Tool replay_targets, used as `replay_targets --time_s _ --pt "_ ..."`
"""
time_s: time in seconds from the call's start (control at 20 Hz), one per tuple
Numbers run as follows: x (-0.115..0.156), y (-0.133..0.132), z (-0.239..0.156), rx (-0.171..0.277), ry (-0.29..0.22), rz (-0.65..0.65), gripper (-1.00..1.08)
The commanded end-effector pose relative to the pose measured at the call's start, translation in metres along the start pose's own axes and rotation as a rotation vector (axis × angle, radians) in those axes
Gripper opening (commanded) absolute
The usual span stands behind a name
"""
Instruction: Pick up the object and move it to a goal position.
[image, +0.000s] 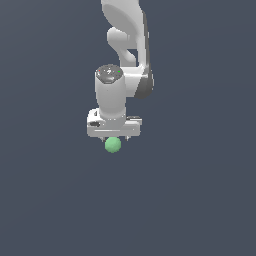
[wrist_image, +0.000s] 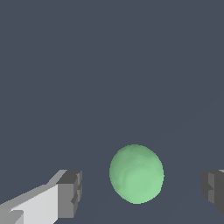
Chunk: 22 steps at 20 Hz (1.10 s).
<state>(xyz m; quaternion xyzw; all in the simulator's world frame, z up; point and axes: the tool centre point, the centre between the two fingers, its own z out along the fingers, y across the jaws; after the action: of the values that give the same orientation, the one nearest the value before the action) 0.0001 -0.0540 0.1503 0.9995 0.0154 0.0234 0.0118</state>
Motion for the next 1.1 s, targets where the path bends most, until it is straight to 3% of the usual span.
replay_targets --time_s 0.0,0.45,1.05 --pt "-0.013 0.006 0.017 0.006 -0.014 -0.026 1.00" --pt "-0.045 0.019 0.055 0.024 -0.042 -0.086 1.00" --pt "-0.049 0.019 0.074 0.026 -0.045 -0.090 1.00"
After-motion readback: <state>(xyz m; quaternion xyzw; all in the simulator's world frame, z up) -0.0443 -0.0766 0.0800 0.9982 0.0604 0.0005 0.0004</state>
